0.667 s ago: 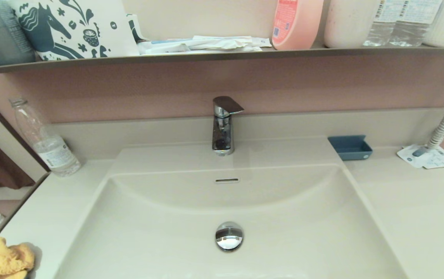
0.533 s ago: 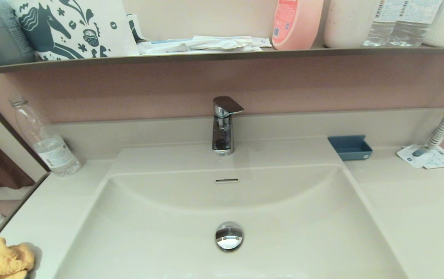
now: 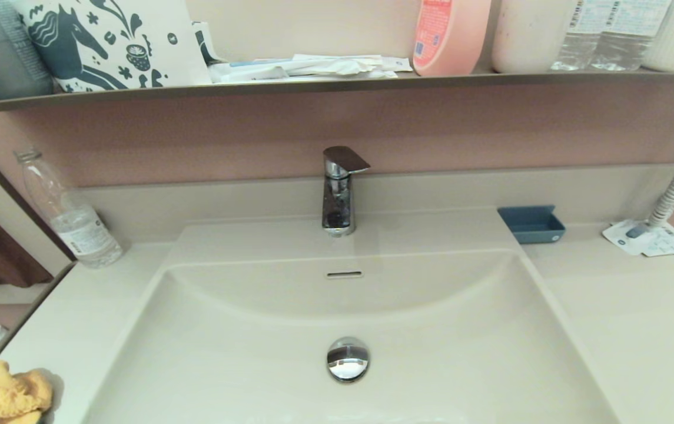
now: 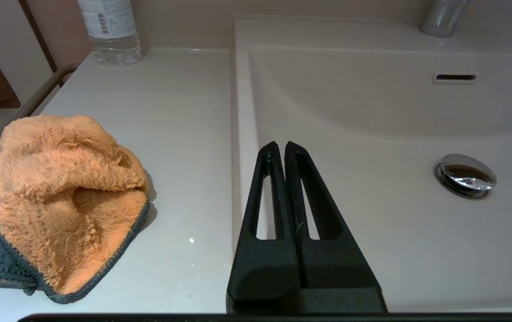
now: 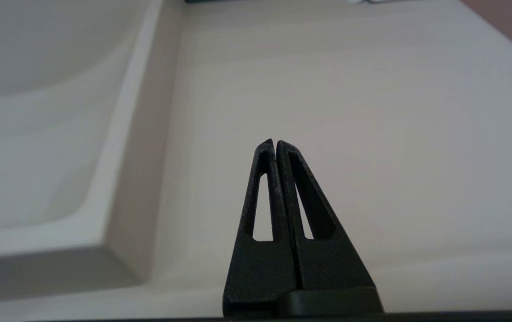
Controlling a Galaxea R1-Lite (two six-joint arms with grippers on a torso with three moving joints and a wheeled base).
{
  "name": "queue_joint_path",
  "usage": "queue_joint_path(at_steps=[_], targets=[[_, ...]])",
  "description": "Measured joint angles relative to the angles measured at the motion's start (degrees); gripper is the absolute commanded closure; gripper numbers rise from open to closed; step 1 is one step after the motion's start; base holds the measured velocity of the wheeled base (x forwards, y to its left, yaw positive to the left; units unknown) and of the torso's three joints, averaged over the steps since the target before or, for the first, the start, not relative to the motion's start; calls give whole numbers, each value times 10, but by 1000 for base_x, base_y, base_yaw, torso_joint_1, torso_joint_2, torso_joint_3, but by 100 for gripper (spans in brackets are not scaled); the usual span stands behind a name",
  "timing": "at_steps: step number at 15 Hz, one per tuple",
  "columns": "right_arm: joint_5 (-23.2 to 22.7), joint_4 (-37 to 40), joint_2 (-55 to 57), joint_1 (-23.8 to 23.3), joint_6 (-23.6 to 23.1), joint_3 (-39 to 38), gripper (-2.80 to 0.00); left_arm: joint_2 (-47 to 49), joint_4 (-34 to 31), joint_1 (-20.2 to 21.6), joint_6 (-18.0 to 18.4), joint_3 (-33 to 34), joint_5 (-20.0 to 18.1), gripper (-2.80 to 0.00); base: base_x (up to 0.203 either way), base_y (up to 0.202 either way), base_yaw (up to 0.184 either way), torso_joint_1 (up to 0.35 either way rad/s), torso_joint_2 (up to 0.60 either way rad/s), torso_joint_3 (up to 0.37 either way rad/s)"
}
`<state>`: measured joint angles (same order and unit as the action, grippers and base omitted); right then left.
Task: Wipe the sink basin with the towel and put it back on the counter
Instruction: Turn on the faucet
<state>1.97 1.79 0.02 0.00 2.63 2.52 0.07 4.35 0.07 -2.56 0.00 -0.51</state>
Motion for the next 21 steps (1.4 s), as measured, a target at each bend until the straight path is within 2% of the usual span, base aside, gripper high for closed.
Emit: queue_joint_path(at_steps=[5,8,14,18,21], targets=[[-9,3,12,0,-1,50,0,0,0,0,0,0,0,0,0,0,0,0,0,0],[-25,1,56,0,-1,92,0,0,0,0,0,0,0,0,0,0,0,0,0,0],[-88,-23,245,4,-1,238,0,0,0,0,0,0,0,0,0,0,0,0,0,0],[-108,-82,397,13,-1,309,0,0,0,0,1,0,0,0,0,0,0,0,0,0],[-93,-134,504,78,0,337,0,0,0,0,0,0,0,0,0,0,0,0,0,0]])
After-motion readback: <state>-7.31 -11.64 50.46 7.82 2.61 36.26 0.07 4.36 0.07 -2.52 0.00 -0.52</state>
